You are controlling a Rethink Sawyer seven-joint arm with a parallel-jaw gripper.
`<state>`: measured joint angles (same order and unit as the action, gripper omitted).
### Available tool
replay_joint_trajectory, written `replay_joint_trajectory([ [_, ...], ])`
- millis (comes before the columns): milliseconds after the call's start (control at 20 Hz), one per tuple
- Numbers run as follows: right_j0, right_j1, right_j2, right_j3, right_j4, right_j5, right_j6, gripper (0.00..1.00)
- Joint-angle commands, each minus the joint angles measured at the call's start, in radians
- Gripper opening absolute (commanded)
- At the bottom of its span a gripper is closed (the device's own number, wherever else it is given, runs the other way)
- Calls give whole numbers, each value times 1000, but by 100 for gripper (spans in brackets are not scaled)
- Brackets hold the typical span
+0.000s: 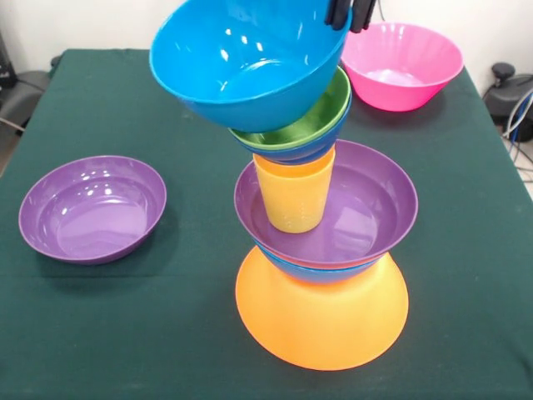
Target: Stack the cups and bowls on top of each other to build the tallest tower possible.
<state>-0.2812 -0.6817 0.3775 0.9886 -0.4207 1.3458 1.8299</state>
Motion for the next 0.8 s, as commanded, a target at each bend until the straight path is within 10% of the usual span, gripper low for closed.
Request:
replay_joint_trajectory([
  [50, 28, -21, -40, 162, 17, -69, 93, 0],
  [800, 44, -30, -53, 224, 72, -177, 115, 0],
])
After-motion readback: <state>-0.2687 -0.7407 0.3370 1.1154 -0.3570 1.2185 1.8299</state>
